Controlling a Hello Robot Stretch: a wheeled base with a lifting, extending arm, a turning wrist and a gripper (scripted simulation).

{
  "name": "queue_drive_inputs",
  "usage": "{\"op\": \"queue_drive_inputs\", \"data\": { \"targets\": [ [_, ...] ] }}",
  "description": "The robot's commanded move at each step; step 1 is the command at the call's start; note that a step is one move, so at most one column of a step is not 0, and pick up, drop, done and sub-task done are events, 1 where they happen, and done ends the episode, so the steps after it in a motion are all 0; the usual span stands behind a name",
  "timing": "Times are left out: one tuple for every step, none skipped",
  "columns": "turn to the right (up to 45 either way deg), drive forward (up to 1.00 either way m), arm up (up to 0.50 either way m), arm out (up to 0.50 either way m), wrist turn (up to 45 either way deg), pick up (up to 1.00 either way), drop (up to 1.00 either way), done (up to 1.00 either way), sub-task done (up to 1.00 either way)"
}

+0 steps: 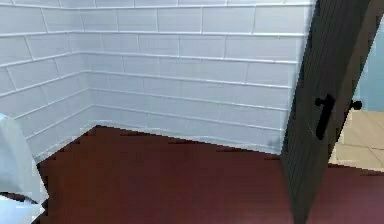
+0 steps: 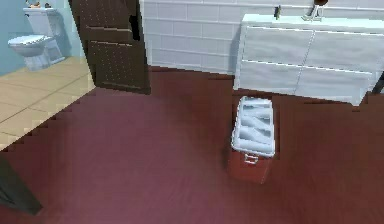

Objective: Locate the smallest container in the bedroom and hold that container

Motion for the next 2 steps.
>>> {"op": "queue_drive_inputs", "data": {
  "targets": [
    [-12.0,0.00,0.00,0.00,0.0,0.00,0.00,0.00,0.00],
    [0.0,0.40,0.00,0.00,0.0,0.00,0.00,0.00,0.00]
  ]
}}
